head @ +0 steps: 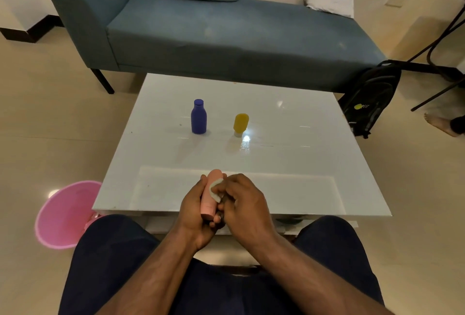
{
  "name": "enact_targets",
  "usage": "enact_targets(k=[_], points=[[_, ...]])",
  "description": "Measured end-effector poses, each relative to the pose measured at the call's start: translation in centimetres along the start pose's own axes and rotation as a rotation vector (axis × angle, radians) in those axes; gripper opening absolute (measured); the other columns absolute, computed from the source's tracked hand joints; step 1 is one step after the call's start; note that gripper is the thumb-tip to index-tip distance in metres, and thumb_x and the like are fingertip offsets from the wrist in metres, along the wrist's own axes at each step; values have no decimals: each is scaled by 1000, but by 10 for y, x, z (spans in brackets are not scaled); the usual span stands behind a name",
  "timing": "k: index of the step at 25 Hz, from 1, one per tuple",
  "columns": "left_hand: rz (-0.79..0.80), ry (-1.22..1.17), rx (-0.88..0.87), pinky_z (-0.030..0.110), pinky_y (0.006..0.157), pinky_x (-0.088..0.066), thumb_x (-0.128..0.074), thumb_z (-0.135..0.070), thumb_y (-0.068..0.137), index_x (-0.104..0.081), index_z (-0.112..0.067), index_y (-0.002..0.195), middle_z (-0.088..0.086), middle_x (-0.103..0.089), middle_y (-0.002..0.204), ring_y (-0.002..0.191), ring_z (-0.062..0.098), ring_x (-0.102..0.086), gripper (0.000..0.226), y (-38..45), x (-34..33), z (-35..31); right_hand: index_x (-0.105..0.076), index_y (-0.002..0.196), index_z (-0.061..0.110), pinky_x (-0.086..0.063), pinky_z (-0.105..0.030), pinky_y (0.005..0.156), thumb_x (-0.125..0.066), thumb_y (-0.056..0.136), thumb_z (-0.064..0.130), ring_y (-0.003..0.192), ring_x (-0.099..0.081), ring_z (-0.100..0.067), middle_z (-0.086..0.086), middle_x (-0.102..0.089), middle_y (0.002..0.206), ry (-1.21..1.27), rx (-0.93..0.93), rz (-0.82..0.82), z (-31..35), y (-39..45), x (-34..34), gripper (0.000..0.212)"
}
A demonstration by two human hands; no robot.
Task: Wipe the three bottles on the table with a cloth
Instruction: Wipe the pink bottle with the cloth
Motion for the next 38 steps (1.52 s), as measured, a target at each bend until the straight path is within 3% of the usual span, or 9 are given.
enact_targets(k=[4, 7, 9, 14, 20, 27, 31, 33, 38], points=[[-60, 74, -17, 25, 40, -42, -44, -54, 101, -64, -5, 94, 11, -57, 63, 44, 16, -50, 53, -1, 0, -1, -72, 93, 20, -46, -12, 77, -61, 87, 7, 85, -58, 0, 9, -66, 94, -53, -40, -112, -19, 32, 16, 18], [-110, -15, -40, 34, 64, -52, -47, -50, 101, -67, -7, 111, 15, -68, 83, 68, 22, -64, 48, -1, 3, -3, -73, 93, 17, -50, -19, 79, -61, 86, 5, 86, -59, -5, 6, -66, 93, -67, 7, -63, -11, 17, 3, 18], [-114, -95, -27, 38, 73, -53, -48, -48, 101, -68, -8, 110, 12, -73, 83, 75, 23, -71, 45, -1, 4, -3, -72, 94, 15, -52, -25, 79, -59, 85, 3, 87, -60, -8, 3, -65, 93, -55, 70, 10, 0, -8, -12, 20], [-171, -5, -14, 32, 59, -48, -49, -48, 100, -67, -8, 120, 12, -69, 87, 72, 22, -61, 49, 0, 9, 1, -70, 108, 18, -48, -21, 87, -56, 90, 7, 93, -57, -4, 5, -63, 103, -82, -55, -47, -20, 20, 3, 25], [-129, -164, -67, 40, 77, -57, -54, -40, 100, -66, -11, 128, 14, -75, 96, 84, 26, -69, 42, 3, 11, -7, -69, 109, 17, -46, -13, 80, -56, 91, 7, 90, -56, -5, 6, -59, 99, -75, 33, 51, -8, -22, -22, 25], [-26, -181, -55, 47, 86, -56, -46, -41, 102, -72, -34, 123, 14, -74, 110, 99, 28, -68, 34, 2, -1, -9, -69, 107, 16, -50, -30, 82, -55, 89, 9, 91, -56, -12, 2, -60, 98, -191, -2, 5, -21, 10, -15, 25], [-22, -242, -11, 43, 89, -51, -44, -41, 102, -73, -26, 124, 12, -66, 95, 86, 24, -63, 40, 6, 7, -9, -67, 111, 13, -49, -31, 84, -57, 84, 7, 98, -55, -19, -1, -61, 106, -255, 168, 110, 6, -10, -31, 29], [-12, -234, 11, 46, 97, -49, -52, -37, 99, -75, -21, 121, 14, -70, 103, 94, 27, -66, 36, 4, 4, -8, -67, 111, 13, -48, -28, 85, -56, 88, 10, 97, -54, -16, -1, -60, 106, -259, 156, 101, 4, 2, -25, 26], [-37, -123, 9, 39, 76, -49, -73, -35, 79, -77, -12, 104, 14, -73, 102, 89, 26, -64, 34, -1, -2, -6, -67, 111, 13, -48, -30, 90, -52, 92, 15, 98, -57, -15, -2, -62, 108, -245, 20, 25, -11, 45, -11, 24]])
Point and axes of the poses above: each hand's wrist, its own y-axis towards the middle knuckle, its own x-axis out of the back of the hand, z = x × y, the point moved 8 cm from there along y, towards the middle knuckle
